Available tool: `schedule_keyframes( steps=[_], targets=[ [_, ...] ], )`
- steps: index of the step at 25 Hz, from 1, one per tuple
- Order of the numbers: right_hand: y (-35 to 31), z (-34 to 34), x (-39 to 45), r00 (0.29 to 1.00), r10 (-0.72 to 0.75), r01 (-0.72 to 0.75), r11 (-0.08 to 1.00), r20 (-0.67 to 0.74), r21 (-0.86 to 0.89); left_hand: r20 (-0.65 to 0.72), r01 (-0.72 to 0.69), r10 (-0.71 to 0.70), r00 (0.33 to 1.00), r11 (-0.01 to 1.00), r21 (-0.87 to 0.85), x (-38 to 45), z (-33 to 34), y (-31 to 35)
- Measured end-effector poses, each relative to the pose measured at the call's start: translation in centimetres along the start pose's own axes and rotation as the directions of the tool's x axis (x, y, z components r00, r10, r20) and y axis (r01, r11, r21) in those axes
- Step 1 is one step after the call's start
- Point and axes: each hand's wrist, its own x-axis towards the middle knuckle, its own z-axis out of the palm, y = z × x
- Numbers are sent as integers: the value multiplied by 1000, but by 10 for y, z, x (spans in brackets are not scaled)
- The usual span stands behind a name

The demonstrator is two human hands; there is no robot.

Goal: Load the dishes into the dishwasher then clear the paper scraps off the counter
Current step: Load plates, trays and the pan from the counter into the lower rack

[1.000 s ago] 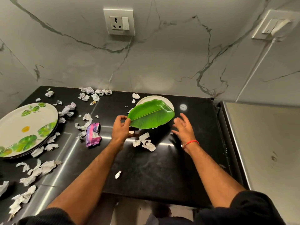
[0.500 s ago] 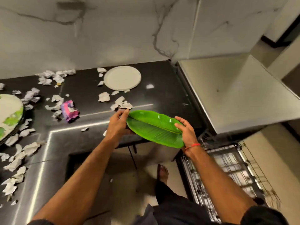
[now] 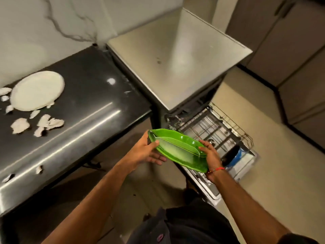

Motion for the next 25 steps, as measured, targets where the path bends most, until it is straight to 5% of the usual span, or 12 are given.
schedule_keyframes(
  steps=[5, 10, 16, 21, 25],
  targets=[
    [-2, -67, 52, 981, 105, -84, 988, -164, 128, -42, 229, -228, 973, 973, 38, 93, 78, -15],
    [9, -99, 125, 947, 263, -218, 947, -184, 235, -185, 357, -332, 925, 926, 122, 189, 121, -47],
    [50, -105, 239, 938, 328, -308, 937, -109, 165, -329, 350, -216, 919, 832, 432, 338, 135, -91],
    [94, -106, 328, 946, 323, -323, 946, -12, -16, -371, 321, -2, 929, 504, 802, 467, 125, -134],
    [149, -103, 376, 942, 331, -312, 927, 62, -210, -370, 355, 17, 929, 246, 902, 530, 111, -169]
  ],
)
